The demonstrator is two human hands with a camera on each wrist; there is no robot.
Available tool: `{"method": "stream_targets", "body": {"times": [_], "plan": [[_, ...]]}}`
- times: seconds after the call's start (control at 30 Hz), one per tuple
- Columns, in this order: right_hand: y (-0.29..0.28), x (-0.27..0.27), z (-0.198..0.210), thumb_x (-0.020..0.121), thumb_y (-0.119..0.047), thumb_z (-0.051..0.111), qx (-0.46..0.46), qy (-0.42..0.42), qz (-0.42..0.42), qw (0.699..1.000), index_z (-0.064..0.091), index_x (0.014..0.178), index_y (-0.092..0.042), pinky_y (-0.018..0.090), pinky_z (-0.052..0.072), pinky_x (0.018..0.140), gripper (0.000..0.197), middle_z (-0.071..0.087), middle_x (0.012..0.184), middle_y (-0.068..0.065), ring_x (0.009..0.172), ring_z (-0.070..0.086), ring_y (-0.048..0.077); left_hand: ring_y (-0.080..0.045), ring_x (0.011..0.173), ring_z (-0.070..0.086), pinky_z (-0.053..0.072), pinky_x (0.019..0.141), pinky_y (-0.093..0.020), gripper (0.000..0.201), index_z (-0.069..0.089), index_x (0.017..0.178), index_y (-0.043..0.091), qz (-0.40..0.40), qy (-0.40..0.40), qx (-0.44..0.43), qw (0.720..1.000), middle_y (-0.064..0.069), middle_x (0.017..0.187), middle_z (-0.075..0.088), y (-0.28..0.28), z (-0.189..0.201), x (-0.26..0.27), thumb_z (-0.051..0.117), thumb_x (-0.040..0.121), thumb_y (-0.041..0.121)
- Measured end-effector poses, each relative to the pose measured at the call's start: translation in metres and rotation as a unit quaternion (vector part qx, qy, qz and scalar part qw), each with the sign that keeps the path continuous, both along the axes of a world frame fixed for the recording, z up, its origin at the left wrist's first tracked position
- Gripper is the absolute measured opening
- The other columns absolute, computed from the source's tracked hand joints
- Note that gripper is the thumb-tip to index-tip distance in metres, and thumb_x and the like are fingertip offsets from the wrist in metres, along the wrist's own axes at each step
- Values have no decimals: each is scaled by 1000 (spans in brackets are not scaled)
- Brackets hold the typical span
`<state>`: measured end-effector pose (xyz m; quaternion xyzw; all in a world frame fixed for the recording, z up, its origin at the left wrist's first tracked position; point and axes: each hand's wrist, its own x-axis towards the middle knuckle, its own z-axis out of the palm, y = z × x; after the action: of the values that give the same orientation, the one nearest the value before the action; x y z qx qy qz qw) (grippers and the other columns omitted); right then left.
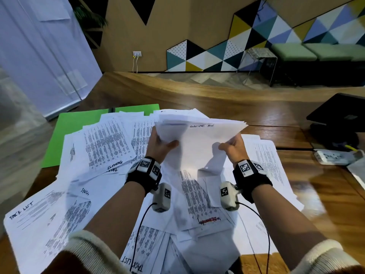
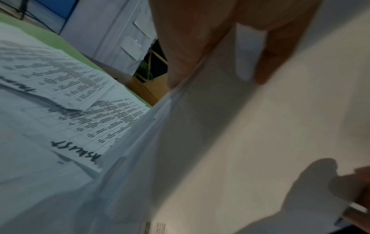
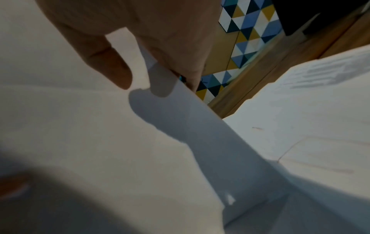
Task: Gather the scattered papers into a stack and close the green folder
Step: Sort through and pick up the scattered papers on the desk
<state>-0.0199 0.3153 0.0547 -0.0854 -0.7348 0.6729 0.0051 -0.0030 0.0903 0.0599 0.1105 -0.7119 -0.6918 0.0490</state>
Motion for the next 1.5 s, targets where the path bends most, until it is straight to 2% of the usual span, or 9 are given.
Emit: {"method": "stream_targets", "body": {"times": [0.17, 0.3, 0.43, 0.63, 0.8, 1.03, 1.17, 1.33, 1.5], "plan": [[-8, -8, -2, 82, 15, 54, 39, 26, -19, 999, 51, 90, -18, 11, 41, 58, 34, 50, 75, -10, 70, 47, 0, -31, 95, 61, 50, 81, -43, 51, 56, 109, 8, 21, -20, -103, 994, -17, 105, 65, 4, -3, -8, 68, 61, 19], [-12, -8, -2, 86, 13, 53, 63, 37, -33, 997, 44, 69, -21, 0, 34, 50, 39, 42, 65, -13, 61, 40, -3, -29, 91, 63, 44, 69, -29, 36, 61, 112, -5, -3, -88, -143, 986, -21, 104, 66, 4, -14, -4, 71, 80, 10], [-24, -20, 7, 84, 8, 57, 97, 55, -62, 992, 53, 86, -13, 11, 36, 54, 22, 49, 67, -8, 66, 44, 12, -4, 55, 56, 42, 43, -11, 12, 63, 95, 6, 22, -79, -118, 990, -5, 72, 60, 4, -6, -6, 63, 85, 1], [10, -26, -21, 85, -12, 64, 241, -140, 126, 952, 58, 94, -7, 35, 48, 70, 12, 61, 86, 15, 77, 59, 30, -10, 77, 60, 43, 65, -19, 34, 63, 111, 8, -23, -155, -174, 972, -6, 90, 71, -28, -14, -17, 68, 77, 7], [78, -11, -64, 81, -34, 63, 448, -345, 63, 822, 42, 138, -4, 39, 43, 101, 68, 45, 137, 22, 123, 48, 34, -33, 106, 58, 41, 79, -33, 33, 58, 119, -6, 18, -263, -248, 932, -24, 120, 60, -53, -53, 0, 57, 85, -2], [118, -14, -99, 40, -70, 80, 426, -443, -40, 788, 19, 149, -10, 60, 40, 100, 138, 33, 148, 21, 130, 40, 44, -26, 91, 51, 35, 76, -30, 38, 55, 126, -1, 28, -299, -261, 917, -28, 125, 56, -68, -70, 5, 59, 88, 2], [102, -11, -109, 43, -55, 84, 396, -397, -1, 828, 16, 146, -11, 60, 36, 102, 131, 38, 144, 18, 131, 40, 40, -23, 90, 47, 33, 77, -26, 41, 52, 129, -2, 39, -294, -252, 921, -27, 125, 55, -68, -71, 8, 57, 89, 0], [82, 4, -91, 64, -34, 75, 405, -330, 30, 852, 62, 113, -22, 44, 53, 90, 52, 63, 98, 9, 98, 63, 32, -24, 93, 52, 35, 77, -26, 39, 52, 125, -9, 48, -311, -250, 916, -27, 125, 56, -79, -80, 14, 57, 87, -2], [84, 1, -73, 73, -7, 73, 384, -302, 72, 870, 64, 115, -2, 34, 53, 84, 43, 67, 110, 18, 100, 64, 33, -38, 116, 54, 37, 82, -32, 42, 51, 128, -5, 55, -313, -245, 916, -26, 128, 55, -89, -89, 28, 58, 87, 0]]}}
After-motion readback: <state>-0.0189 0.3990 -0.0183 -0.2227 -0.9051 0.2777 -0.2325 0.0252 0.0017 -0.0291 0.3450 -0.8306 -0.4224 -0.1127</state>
